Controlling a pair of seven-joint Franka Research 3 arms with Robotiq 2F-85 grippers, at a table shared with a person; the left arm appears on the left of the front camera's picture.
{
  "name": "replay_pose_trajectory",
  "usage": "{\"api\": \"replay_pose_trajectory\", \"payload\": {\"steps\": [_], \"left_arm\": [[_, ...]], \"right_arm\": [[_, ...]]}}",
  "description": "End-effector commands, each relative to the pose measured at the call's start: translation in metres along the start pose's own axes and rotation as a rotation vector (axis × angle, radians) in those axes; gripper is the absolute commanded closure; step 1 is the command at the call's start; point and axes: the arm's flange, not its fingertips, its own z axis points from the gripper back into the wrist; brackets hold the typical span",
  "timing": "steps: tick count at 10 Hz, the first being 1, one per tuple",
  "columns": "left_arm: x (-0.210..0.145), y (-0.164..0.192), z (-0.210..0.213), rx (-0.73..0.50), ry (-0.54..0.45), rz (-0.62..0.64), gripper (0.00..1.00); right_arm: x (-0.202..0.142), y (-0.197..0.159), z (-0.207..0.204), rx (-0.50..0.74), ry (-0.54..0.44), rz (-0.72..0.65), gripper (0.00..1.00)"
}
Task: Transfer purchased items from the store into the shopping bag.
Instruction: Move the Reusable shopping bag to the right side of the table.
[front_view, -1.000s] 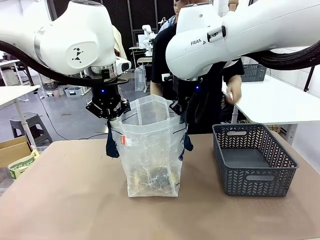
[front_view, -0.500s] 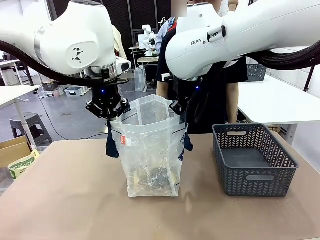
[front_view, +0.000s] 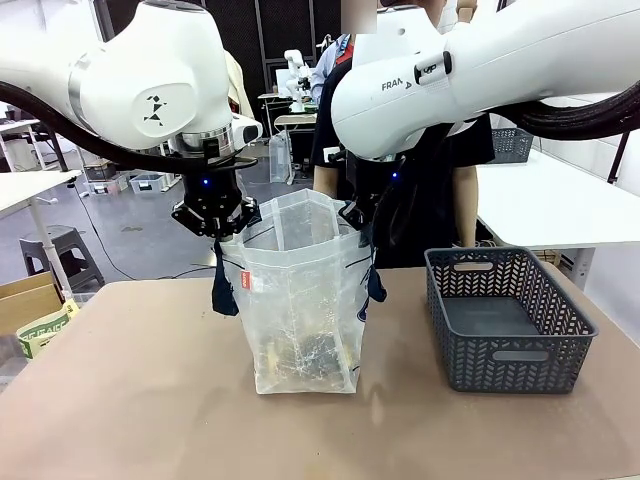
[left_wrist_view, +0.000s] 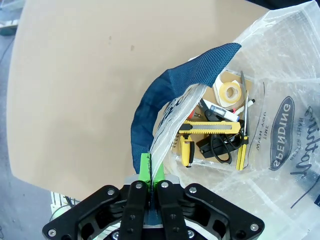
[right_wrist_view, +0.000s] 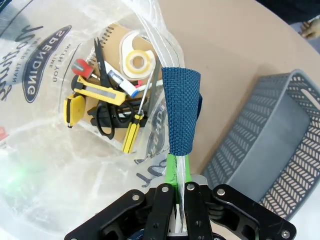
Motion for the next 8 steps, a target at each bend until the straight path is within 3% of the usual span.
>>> {"api": "replay_pose_trajectory", "payload": {"steps": [1, 8], "left_arm": [[0.0007, 0.0013, 0.0011, -0.001, -0.002, 0.003, 1.0], [0.0007, 0.0013, 0.0011, -0.001, -0.002, 0.003, 1.0]], "right_arm": [[0.0007, -0.0003, 0.0009, 0.0, -0.003, 0.0, 1.0], [0.0007, -0.0003, 0.0009, 0.0, -0.003, 0.0, 1.0]]}}
